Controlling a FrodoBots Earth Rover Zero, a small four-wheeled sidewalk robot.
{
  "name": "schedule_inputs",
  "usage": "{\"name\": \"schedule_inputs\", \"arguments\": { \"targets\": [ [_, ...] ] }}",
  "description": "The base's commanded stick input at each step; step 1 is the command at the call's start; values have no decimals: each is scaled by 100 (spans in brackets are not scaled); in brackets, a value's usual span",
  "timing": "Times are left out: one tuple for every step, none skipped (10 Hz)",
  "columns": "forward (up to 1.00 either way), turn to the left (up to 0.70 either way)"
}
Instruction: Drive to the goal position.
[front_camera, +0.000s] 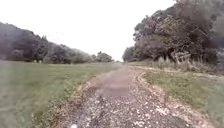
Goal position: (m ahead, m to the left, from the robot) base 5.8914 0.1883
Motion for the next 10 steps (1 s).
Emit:
{"name": "schedule_inputs", "arguments": {
  "targets": [
    [46,0],
    [46,0],
    [46,0],
    [46,0],
    [46,0],
    [46,0],
    [46,0],
    [46,-2],
    [46,-2],
    [43,-2]
  ]
}}
